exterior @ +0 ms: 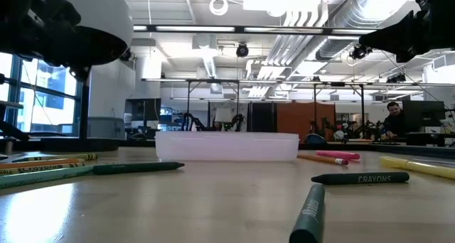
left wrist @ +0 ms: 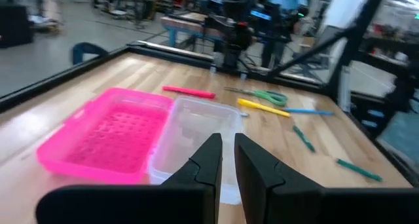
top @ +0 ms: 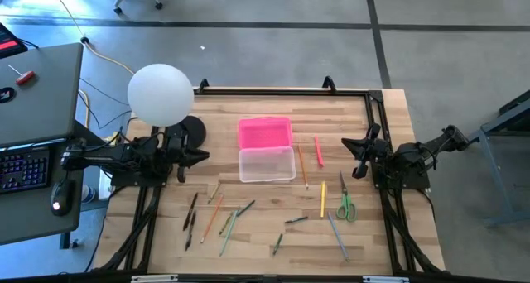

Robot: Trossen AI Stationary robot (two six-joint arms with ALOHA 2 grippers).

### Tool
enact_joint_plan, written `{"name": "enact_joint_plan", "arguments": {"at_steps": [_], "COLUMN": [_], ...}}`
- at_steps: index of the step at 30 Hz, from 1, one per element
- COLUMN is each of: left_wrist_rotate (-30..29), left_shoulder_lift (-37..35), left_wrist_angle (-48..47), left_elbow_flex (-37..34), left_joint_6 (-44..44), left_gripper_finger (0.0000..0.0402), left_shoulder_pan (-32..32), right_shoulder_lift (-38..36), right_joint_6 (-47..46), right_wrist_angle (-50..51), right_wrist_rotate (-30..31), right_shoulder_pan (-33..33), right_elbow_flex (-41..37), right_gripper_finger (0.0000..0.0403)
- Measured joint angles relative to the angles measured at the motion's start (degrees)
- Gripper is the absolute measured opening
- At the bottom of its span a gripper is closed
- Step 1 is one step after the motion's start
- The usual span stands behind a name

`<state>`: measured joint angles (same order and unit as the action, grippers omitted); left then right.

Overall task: Pick & place school supplies into a supply box
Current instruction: Put the pink pen into the pink supply box

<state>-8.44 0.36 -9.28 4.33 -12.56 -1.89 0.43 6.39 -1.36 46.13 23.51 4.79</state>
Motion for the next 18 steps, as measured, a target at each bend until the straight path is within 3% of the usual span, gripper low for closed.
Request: {"name": "enact_joint_plan", "arguments": {"at_steps": [10,18], "left_wrist_rotate": [-1.0,-3.0], "left_shoulder_lift": [0.7,6.5], "left_wrist_angle": [-0.2,-0.1], "left_elbow_flex": [0.1,0.1], "left_joint_6": [-5.3,-6.2], "left_gripper_finger": [0.0074,0.0074], "left_shoulder_pan": [0.0,0.0], "right_shoulder_lift": [0.0,0.0], "right_joint_6": [-2.5,0.0], "right_wrist_angle": [0.0,0.0], "right_wrist_rotate": [0.0,-0.2], "right_shoulder_pan": [0.0,0.0], "right_elbow_flex": [0.0,0.0], "right_gripper_finger": [0.0,0.0]}}
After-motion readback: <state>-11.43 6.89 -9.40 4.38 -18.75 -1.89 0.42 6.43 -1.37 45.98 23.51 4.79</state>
